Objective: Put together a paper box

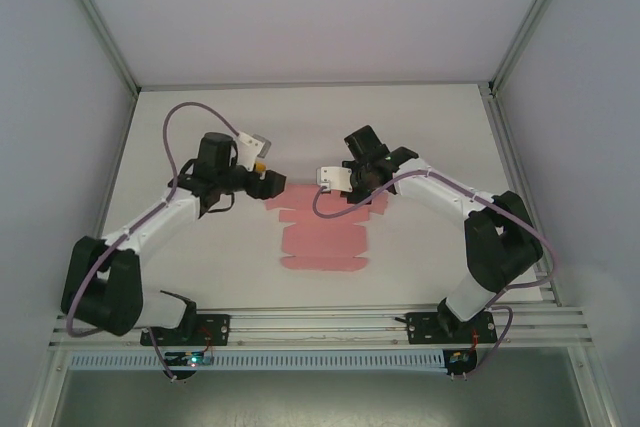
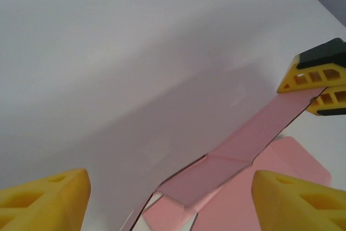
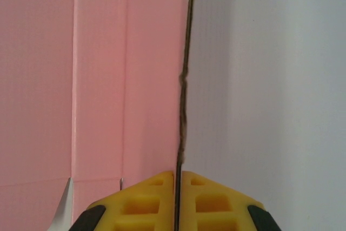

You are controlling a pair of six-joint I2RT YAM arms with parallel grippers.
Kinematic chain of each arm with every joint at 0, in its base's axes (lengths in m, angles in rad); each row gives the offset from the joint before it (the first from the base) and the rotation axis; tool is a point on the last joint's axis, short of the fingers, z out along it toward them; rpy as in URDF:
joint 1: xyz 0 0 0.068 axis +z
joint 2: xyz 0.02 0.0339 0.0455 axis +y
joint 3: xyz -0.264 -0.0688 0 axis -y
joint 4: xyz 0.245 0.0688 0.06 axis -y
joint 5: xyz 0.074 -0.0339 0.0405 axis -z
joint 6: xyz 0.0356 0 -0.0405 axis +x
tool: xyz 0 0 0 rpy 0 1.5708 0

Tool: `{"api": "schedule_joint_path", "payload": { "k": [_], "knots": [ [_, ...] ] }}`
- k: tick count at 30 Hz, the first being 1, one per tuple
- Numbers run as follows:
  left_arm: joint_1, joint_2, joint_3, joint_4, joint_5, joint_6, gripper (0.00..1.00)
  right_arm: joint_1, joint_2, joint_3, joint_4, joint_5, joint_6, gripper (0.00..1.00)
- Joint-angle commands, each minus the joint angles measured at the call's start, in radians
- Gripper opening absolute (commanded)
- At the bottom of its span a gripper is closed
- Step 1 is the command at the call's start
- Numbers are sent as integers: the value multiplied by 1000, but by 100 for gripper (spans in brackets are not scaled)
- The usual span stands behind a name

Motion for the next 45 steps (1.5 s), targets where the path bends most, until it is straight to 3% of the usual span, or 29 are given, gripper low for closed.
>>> {"api": "schedule_joint_path", "payload": {
  "k": [1, 6, 11, 13, 22, 28, 32, 36, 42, 45],
  "knots": [
    [-8, 41, 69, -31, 124, 59, 75, -8, 30, 1, -71, -11, -23, 0],
    [-12, 91, 103, -52, 183, 93, 57, -15, 34, 11, -81, -29, -20, 0],
    [-26, 164, 139, -105, 118, 73, 54, -16, 37, 7, -46, -11, 4, 0],
    [-30, 189, 154, -131, 75, 62, 54, -13, 28, -9, -25, -5, 6, 0],
    [-55, 186, 84, -102, 91, 29, 58, 6, -16, -90, 96, 75, 42, 0],
    [-82, 212, 89, -135, 20, 22, 55, 88, -73, -228, 340, 286, 62, 0],
    [-86, 181, 44, -75, 6, -11, 54, 117, -109, -304, 444, 361, 85, 0],
    [-87, 126, 0, -40, -98, -68, 56, 147, -147, -412, 601, 449, 70, 0],
    [-86, 37, -52, -21, -160, -133, 59, 149, -158, -411, 541, 406, 97, 0],
    [-86, 10, -91, 8, -196, -147, 67, 150, -157, -406, 527, 391, 91, 0]
  ]
}}
